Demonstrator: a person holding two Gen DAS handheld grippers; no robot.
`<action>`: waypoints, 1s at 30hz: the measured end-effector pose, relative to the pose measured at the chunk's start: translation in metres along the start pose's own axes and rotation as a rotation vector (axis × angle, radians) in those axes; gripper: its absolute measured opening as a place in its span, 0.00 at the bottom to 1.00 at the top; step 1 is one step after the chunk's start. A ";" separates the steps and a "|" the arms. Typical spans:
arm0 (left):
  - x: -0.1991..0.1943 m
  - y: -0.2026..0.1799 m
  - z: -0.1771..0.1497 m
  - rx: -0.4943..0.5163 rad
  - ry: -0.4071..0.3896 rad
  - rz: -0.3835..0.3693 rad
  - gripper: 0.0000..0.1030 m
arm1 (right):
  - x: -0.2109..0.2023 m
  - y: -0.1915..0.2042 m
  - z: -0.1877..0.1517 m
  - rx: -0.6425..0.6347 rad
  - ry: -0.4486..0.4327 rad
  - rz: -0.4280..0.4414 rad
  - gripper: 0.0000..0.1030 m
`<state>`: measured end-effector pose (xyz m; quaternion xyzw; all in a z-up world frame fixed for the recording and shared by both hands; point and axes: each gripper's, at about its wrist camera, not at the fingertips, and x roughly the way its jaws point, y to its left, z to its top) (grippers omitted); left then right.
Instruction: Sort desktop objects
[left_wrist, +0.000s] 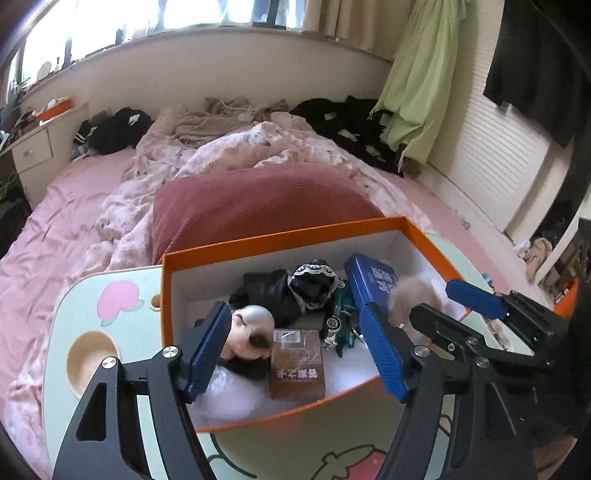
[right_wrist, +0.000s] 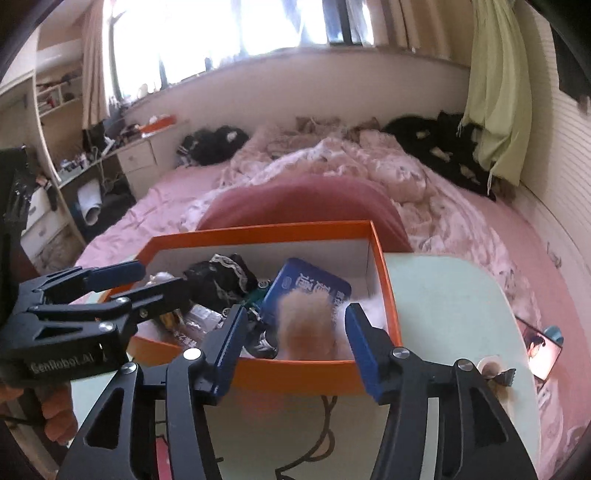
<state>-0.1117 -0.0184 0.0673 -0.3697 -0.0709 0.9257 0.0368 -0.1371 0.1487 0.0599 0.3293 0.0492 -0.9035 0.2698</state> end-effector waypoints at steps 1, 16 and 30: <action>-0.004 -0.001 0.000 0.003 -0.011 -0.002 0.70 | -0.002 0.000 -0.001 -0.002 -0.003 -0.004 0.56; -0.039 -0.031 -0.067 0.070 0.080 -0.015 0.71 | -0.050 0.007 -0.066 -0.020 0.105 -0.022 0.67; -0.006 -0.022 -0.102 0.016 0.223 0.122 1.00 | -0.033 0.002 -0.098 0.011 0.187 -0.154 1.00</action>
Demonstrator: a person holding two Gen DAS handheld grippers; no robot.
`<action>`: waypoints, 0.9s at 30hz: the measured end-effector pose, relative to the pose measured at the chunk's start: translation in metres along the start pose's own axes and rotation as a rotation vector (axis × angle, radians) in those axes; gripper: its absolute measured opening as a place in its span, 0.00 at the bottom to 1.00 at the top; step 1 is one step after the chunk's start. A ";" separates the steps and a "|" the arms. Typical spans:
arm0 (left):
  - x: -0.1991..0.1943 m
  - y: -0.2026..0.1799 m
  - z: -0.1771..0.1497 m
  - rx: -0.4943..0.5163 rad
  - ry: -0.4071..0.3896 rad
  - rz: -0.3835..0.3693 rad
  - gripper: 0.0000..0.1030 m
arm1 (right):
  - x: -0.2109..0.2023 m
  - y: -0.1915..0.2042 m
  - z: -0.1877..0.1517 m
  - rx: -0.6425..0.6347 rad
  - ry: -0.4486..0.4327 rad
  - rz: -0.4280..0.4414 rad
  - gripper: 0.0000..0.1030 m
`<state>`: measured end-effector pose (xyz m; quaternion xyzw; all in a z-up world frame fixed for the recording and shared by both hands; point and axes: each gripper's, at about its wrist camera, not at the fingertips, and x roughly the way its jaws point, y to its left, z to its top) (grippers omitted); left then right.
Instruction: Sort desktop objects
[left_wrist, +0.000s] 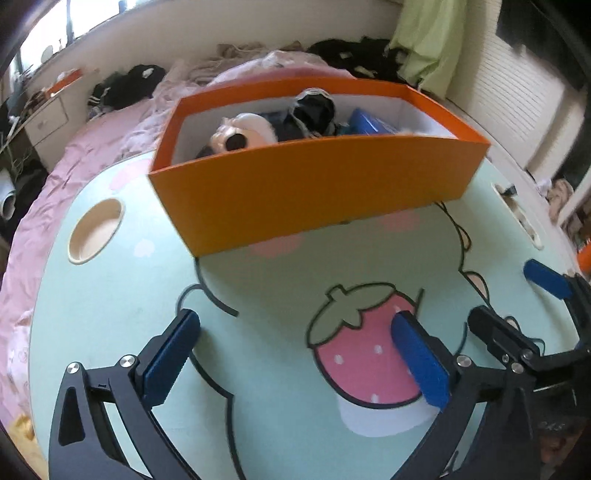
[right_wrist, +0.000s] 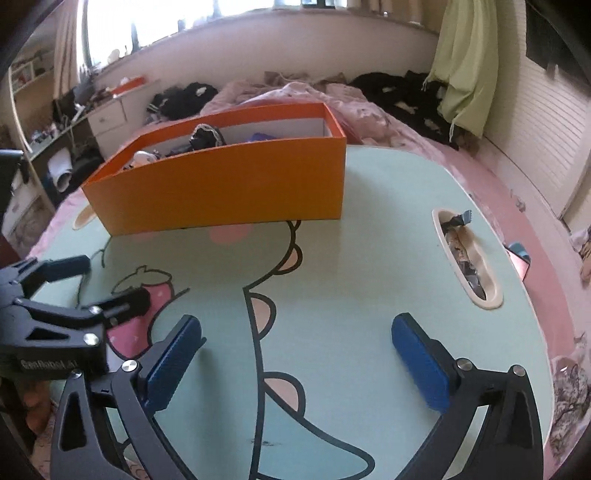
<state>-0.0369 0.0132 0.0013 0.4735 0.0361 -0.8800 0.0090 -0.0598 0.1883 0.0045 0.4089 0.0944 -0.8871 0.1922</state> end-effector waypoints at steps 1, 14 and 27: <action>0.000 0.000 -0.001 0.001 -0.005 0.006 1.00 | 0.001 0.003 -0.001 -0.019 0.003 -0.019 1.00; 0.000 0.004 0.003 0.008 -0.018 -0.005 1.00 | 0.001 0.003 -0.001 -0.020 -0.004 -0.016 1.00; 0.002 0.005 0.005 0.009 -0.016 -0.006 1.00 | 0.001 0.003 -0.002 -0.019 -0.004 -0.016 1.00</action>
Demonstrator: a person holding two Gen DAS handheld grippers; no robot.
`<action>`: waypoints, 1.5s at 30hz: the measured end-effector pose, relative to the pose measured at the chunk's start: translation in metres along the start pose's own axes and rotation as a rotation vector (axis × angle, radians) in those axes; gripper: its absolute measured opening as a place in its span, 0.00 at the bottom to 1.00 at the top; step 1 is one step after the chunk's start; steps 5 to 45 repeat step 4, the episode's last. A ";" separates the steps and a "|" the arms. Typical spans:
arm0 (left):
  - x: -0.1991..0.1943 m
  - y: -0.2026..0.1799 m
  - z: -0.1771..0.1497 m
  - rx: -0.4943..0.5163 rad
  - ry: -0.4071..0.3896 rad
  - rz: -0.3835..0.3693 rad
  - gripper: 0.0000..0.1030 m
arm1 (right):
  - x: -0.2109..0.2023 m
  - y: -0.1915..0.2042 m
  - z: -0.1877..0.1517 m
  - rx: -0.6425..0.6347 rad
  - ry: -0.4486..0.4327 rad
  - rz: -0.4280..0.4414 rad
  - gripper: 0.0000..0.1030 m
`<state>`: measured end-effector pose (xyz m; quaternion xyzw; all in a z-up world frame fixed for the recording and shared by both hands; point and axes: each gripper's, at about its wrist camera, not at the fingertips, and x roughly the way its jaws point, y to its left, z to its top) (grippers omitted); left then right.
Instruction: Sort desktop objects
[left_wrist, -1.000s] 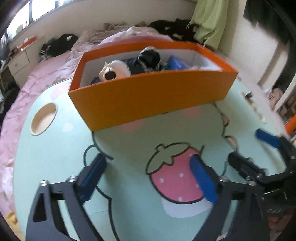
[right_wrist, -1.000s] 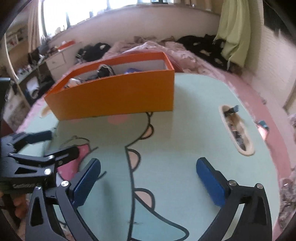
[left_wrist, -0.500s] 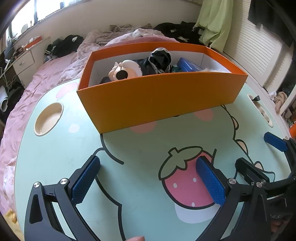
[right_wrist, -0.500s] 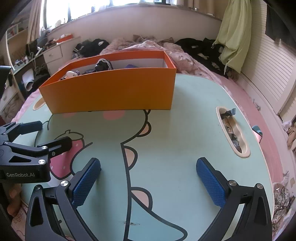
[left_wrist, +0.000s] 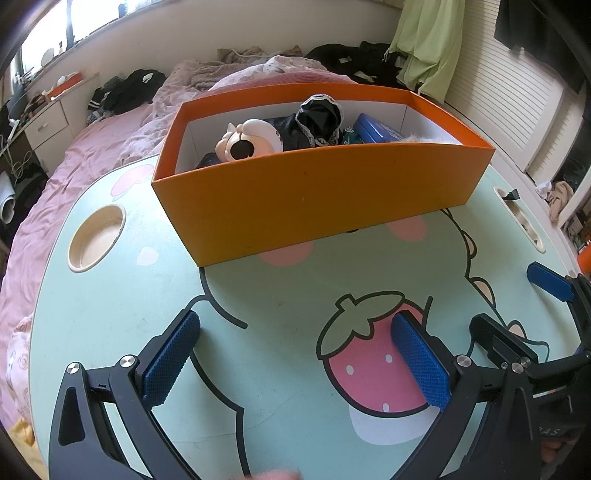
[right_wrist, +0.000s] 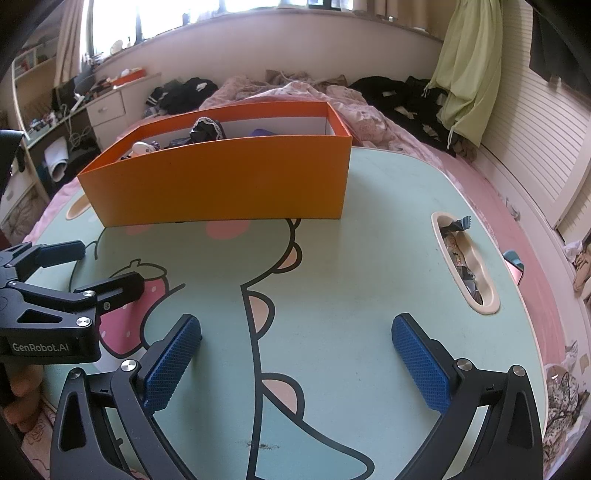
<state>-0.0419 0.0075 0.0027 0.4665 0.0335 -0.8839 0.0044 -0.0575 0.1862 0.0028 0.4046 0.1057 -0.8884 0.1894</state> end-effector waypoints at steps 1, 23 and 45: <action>0.000 0.000 0.000 0.000 0.000 0.000 1.00 | 0.000 0.000 0.000 0.000 0.000 0.000 1.00; 0.000 0.000 0.000 -0.001 0.000 0.001 1.00 | 0.000 0.000 0.000 0.000 0.000 0.000 1.00; 0.000 0.000 0.000 -0.001 0.000 0.001 1.00 | 0.000 0.000 0.000 0.000 0.000 0.000 1.00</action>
